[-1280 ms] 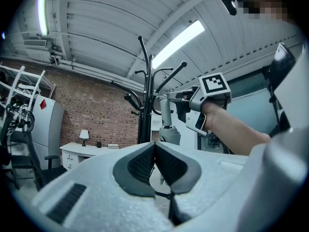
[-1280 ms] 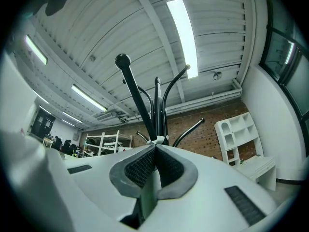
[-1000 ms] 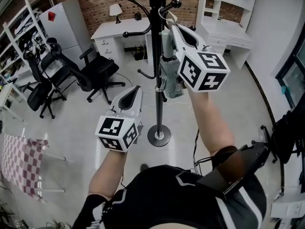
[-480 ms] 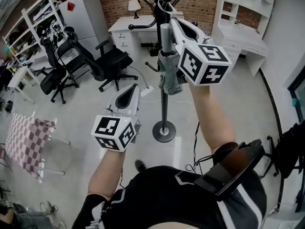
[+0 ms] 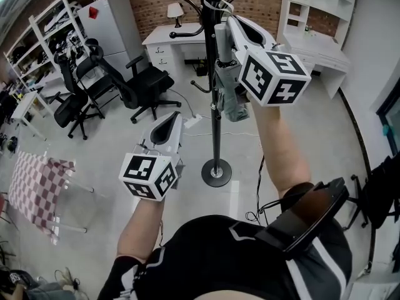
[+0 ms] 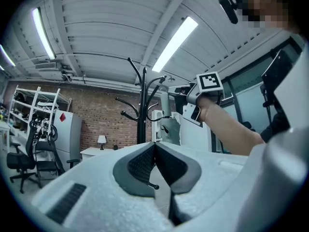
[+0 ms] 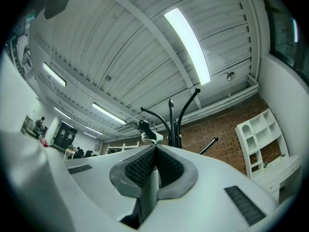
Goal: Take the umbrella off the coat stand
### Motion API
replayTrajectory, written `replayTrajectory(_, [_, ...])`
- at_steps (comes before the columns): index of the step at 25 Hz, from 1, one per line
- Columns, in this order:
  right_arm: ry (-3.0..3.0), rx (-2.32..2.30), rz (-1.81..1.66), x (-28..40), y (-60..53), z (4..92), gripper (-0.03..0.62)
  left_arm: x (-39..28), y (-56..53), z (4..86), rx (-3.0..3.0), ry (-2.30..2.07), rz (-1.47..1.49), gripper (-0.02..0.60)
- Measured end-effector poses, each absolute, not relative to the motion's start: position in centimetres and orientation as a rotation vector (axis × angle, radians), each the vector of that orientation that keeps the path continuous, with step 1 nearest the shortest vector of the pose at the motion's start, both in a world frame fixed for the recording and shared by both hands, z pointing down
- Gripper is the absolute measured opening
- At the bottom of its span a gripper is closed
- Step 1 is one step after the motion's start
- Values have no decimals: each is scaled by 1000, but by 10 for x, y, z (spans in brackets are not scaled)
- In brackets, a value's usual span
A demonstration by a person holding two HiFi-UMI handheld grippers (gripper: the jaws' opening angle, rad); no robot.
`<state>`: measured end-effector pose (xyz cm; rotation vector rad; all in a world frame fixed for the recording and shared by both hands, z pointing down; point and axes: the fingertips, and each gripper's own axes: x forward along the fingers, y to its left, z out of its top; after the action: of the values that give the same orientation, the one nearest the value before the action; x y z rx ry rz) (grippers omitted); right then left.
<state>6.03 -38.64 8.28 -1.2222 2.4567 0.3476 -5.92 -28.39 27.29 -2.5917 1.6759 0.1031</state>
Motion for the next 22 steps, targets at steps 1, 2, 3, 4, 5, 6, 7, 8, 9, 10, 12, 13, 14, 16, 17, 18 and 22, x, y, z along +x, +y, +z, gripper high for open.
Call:
replayTrajectory(1, [2451,-1230,348,61,-383,82,9,-61,-281,273,-2598,1670,107,6])
replayTrajectory(2, [2444,-1236,347,61,-379,81,9,-63,-277,274,-2606,1662,106,6])
replayTrajectory(3, [2438,-1242,346,61,-376,80,9,-64,-273,274,-2614,1652,103,6])
replayTrajectory(4, [2432,-1247,345,61,-372,78,9,-66,-270,273,-2622,1641,100,6])
replayTrajectory(5, [2427,-1251,345,61,-370,76,9,-67,-267,272,-2629,1630,99,6])
replayTrajectory(6, [2421,-1255,348,60,-367,74,9,-69,-266,271,-2634,1620,101,6])
replayTrajectory(7, [2416,-1258,353,58,-365,71,9,-71,-264,269,-2638,1614,105,6])
replayTrajectory(8, [2411,-1264,360,56,-362,69,9,-74,-263,269,-2643,1608,110,6])
replayTrajectory(9, [2406,-1271,367,54,-360,68,9,-77,-260,269,-2649,1603,116,6])
replayTrajectory(10, [2400,-1279,372,53,-356,66,9,-79,-257,269,-2655,1598,119,6])
replayTrajectory(12, [2386,-1295,379,53,-348,64,9,-83,-250,271,-2666,1587,120,6])
replayTrajectory(13, [2378,-1302,381,54,-345,63,9,-86,-247,273,-2672,1584,121,6])
replayTrajectory(14, [2371,-1308,383,55,-342,63,9,-88,-245,273,-2676,1582,123,6])
replayTrajectory(16, [2361,-1321,383,55,-336,63,9,-95,-242,275,-2686,1578,127,6])
replayTrajectory(17, [2359,-1328,381,55,-333,65,9,-98,-240,276,-2692,1574,129,6])
replayTrajectory(18, [2358,-1336,378,53,-330,67,9,-101,-238,276,-2698,1568,132,6])
replayTrajectory(22, [2361,-1369,359,51,-317,80,9,-108,-231,280,-2731,1537,136,6])
